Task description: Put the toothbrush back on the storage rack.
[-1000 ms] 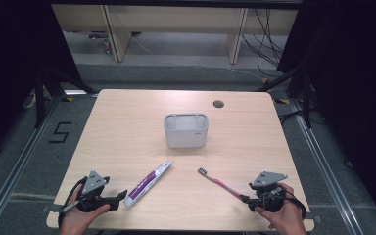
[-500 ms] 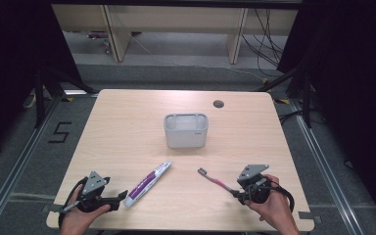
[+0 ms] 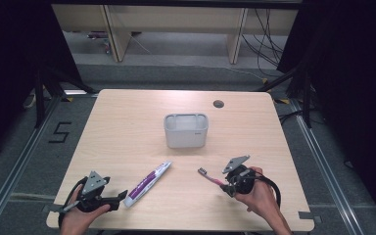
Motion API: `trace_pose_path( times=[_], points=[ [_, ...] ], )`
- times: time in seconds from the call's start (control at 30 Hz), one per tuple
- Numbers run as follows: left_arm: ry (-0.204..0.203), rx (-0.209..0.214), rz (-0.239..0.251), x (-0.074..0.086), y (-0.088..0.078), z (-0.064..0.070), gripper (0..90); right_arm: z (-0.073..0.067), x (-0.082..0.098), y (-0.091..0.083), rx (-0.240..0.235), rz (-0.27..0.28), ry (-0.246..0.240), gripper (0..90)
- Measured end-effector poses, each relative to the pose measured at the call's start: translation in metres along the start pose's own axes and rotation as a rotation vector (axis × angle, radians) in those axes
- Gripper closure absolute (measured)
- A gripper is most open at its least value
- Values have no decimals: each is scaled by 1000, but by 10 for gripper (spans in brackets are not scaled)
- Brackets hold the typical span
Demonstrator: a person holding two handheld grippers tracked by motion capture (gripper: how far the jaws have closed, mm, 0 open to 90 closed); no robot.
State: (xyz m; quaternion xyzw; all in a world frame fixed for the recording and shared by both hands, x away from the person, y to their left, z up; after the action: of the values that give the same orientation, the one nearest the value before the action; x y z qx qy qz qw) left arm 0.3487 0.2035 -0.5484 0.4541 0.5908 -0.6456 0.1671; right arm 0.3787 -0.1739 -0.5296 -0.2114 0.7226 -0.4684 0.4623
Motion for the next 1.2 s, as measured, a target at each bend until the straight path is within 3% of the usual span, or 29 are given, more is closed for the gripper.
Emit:
trace_pose_path(
  times=[0.03,0.07,0.13,0.23,0.67,0.7,0.83,0.87,0.97,1.03,1.07,1.13,1.17,1.2],
  points=[
    [-4,0,5,-1,0,1,181,-1,-1,1,-6,-12,12,633],
    [7,6,-4,0,-1,0,181,-2,-4,5,-30,-28,-7,643],
    [6,5,-3,0,-1,0,182,-2,-5,7,-17,-42,19,648],
    [5,0,-2,0,0,0,181,1,-7,10,-19,-49,10,653],
    [7,8,-1,0,-1,1,181,13,-11,24,-10,-142,54,715],
    [11,8,-4,0,-1,1,182,14,-13,26,-21,-139,32,721],
    [11,7,1,0,-1,1,182,13,-13,29,-23,-162,40,743],
    [17,9,-2,0,-1,1,181,15,-13,30,-26,-170,19,755],
    [14,8,0,0,-1,1,181,15,-12,30,-19,-184,30,769],
    [17,9,-2,0,-1,1,181,16,-13,31,-23,-185,12,774],
    [17,8,-1,0,-1,1,181,14,-14,31,-24,-186,31,777],
    [16,8,-1,0,-1,1,182,13,-14,32,-36,-201,15,790],
    [17,8,-1,0,-1,1,181,12,-14,32,-33,-209,34,791],
    [16,9,-1,0,-1,1,182,13,-15,33,-31,-219,18,801]
  ],
)
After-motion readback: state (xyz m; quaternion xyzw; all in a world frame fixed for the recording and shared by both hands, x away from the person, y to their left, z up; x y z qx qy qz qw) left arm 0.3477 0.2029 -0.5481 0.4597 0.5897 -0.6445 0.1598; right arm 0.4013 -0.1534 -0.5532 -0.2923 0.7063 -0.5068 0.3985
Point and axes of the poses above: each handheld gripper's, and its own axes: y roughly forward along the jaws, x roughly out of its underside, z roughly to its right, the point moved 8 cm from there along y, roughly forward along the jaws, and after that the axes turned 13 degrees about -x, right-handed, at the moved point
